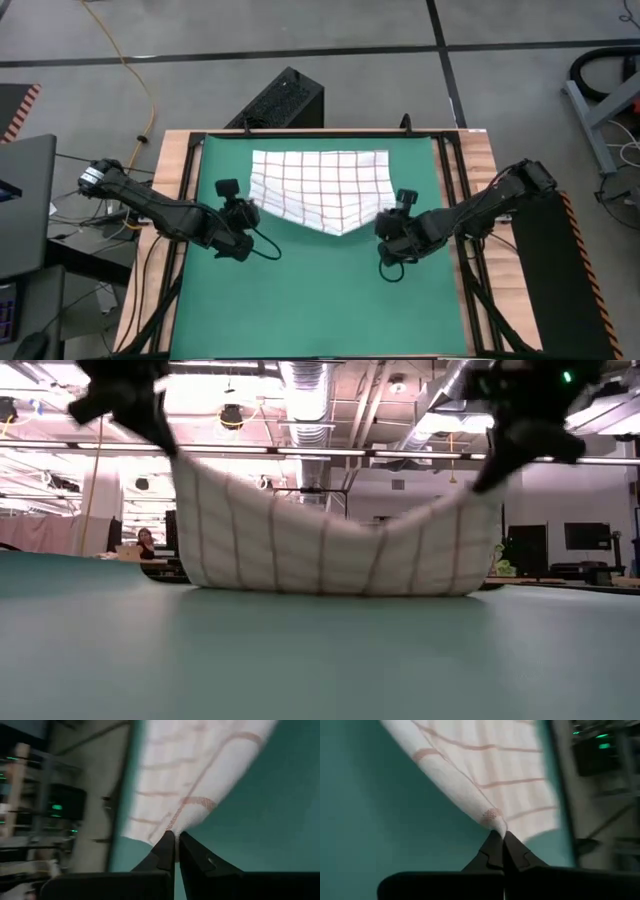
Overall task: Roll towel into tight, uniform cylinder
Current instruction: Fold the white towel
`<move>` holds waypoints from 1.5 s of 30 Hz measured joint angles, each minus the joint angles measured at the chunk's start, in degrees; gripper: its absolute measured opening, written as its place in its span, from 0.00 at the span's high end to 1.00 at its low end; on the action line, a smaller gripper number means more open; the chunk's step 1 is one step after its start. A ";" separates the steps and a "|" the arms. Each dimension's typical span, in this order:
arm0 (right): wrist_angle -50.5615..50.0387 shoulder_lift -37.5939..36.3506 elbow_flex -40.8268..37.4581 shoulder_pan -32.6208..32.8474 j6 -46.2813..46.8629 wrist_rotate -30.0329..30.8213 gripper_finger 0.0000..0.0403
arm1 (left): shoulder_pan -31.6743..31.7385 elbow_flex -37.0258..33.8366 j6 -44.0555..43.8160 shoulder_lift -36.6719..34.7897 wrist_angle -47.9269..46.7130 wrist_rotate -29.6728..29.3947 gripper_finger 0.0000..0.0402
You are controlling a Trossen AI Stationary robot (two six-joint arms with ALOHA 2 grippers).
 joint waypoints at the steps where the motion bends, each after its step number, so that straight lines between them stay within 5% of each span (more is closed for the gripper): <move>1: -2.04 -0.15 1.76 0.07 0.02 1.43 1.00 | -0.29 2.04 -0.72 0.00 -2.26 -1.57 1.00; 13: -27.13 -0.39 24.24 2.96 6.80 20.12 1.00 | -3.63 24.08 3.91 -0.02 -18.52 -18.65 1.00; 20: -28.42 -0.87 30.76 -3.13 -0.91 26.55 1.00 | 1.39 29.48 8.80 -0.35 -21.97 -26.34 1.00; 29: -26.58 -1.38 31.00 -21.55 -8.39 29.39 1.00 | 20.94 29.41 14.57 -0.87 -19.55 -22.24 1.00; 36: -5.87 -1.35 31.00 -33.77 -29.68 30.37 1.00 | 39.20 29.30 45.60 -0.85 12.74 -4.98 1.00; 39: 1.23 -1.42 31.07 -35.85 -36.65 29.87 1.00 | 43.80 29.39 53.18 -0.97 20.65 -2.41 1.00; 45: 0.91 -1.40 31.07 -36.81 -34.10 23.83 1.00 | 46.99 25.91 49.24 -1.36 21.40 4.51 1.00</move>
